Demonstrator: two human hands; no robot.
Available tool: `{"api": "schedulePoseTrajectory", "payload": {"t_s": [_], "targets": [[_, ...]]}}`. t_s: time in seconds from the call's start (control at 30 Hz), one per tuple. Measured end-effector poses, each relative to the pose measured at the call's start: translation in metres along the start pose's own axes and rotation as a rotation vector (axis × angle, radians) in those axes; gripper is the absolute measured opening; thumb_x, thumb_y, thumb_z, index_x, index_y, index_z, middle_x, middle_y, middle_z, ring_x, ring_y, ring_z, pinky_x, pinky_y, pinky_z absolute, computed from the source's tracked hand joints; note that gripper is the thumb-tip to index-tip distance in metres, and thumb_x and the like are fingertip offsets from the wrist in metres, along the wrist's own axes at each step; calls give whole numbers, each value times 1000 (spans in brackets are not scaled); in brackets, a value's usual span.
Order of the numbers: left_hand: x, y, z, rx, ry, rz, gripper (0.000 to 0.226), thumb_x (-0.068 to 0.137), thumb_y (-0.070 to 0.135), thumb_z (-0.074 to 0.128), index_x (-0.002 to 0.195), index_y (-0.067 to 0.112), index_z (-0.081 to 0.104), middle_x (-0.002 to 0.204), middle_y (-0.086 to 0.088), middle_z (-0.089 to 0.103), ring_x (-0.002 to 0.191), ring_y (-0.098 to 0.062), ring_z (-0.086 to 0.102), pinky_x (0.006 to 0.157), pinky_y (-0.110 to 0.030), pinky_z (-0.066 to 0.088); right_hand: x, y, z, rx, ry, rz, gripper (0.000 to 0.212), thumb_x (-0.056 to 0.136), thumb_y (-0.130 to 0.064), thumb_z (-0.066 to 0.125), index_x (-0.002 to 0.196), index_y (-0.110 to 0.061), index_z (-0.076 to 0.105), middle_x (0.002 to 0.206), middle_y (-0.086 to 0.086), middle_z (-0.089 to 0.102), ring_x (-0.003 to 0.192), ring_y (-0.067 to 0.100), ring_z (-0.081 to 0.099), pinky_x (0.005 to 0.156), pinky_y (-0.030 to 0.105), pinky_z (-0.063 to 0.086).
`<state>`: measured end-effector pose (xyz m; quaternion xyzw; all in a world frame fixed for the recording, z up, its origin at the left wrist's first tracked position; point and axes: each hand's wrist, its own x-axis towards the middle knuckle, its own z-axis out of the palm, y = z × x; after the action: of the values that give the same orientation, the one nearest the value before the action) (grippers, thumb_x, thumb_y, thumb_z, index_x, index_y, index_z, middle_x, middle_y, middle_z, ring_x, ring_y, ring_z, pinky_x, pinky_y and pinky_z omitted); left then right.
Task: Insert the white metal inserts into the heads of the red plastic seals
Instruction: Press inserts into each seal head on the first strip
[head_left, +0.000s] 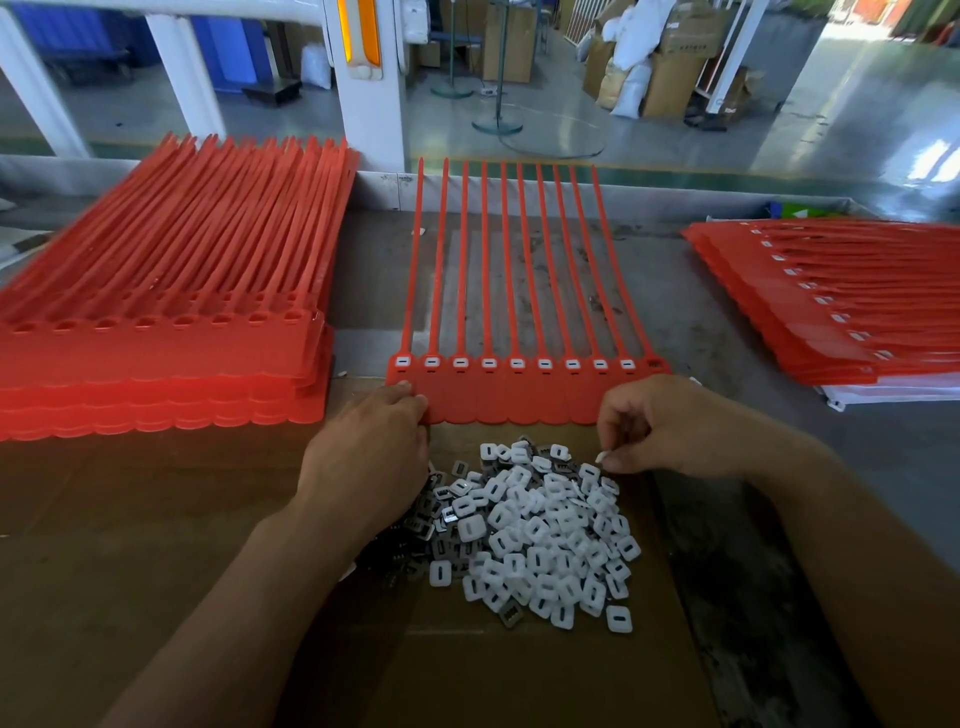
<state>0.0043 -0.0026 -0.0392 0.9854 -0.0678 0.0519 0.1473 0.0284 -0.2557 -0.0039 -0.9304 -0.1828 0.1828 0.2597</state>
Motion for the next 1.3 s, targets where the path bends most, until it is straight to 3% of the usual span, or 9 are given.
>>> {"api": "schedulePoseTrajectory", "payload": {"t_s": [0.07,0.23,0.33,0.6,0.8,1.0,1.07,1.2,1.3], "targets": [[0,0,0,0,-2,-2,35,92,20,42,125,16,55,138,0,46,124,-19,43,102,-30,34,-2,1,-3,58,78,-4,19,75,-14,74,70,-27,61,64,-17,62,60,-9,53,58,8,41],[0,0,0,1,-8,-6,37,93,21,42,128,17,52,140,1,43,127,-17,41,104,-29,32,10,20,-14,168,557,107,12,80,-7,69,78,-19,66,69,-3,63,61,3,55,59,10,40],[0,0,-1,0,-13,-8,37,93,21,42,128,17,52,141,1,43,127,-18,40,104,-30,32,20,35,-18,306,641,219,5,83,-3,64,85,-7,65,67,4,62,52,1,54,49,6,39],[0,-1,-1,0,-5,-3,38,93,22,42,129,17,51,142,2,42,128,-17,39,105,-28,31,34,55,-21,407,678,333,11,84,-3,61,78,-11,65,62,4,59,55,13,50,52,25,39],[0,-1,0,-1,0,3,37,93,21,42,129,17,51,141,2,43,128,-16,40,104,-27,31,36,56,-19,447,675,304,17,88,2,53,89,-11,64,67,2,55,55,12,46,51,22,36],[-1,0,-1,-10,9,1,34,92,20,43,124,16,56,137,1,48,124,-18,44,101,-30,35,37,57,-18,359,762,360,3,87,-10,59,84,-10,59,68,3,59,59,13,53,56,27,44],[-1,0,-1,-3,8,8,33,92,20,43,122,15,56,135,0,49,122,-18,45,100,-30,36,36,57,-19,267,715,357,5,85,-11,62,80,-12,62,68,0,57,65,16,52,66,29,44],[-1,0,-2,-5,8,6,33,92,20,43,122,16,56,135,0,49,122,-18,45,100,-29,36,34,54,-19,190,620,347,4,83,-7,64,80,-9,66,71,-2,59,63,7,49,57,22,37],[-2,0,-2,-8,9,6,32,92,20,42,120,16,58,133,0,50,121,-17,46,98,-29,37,34,53,-21,140,596,347,2,82,-8,66,80,-9,66,72,-2,58,65,8,49,62,24,35]]}}
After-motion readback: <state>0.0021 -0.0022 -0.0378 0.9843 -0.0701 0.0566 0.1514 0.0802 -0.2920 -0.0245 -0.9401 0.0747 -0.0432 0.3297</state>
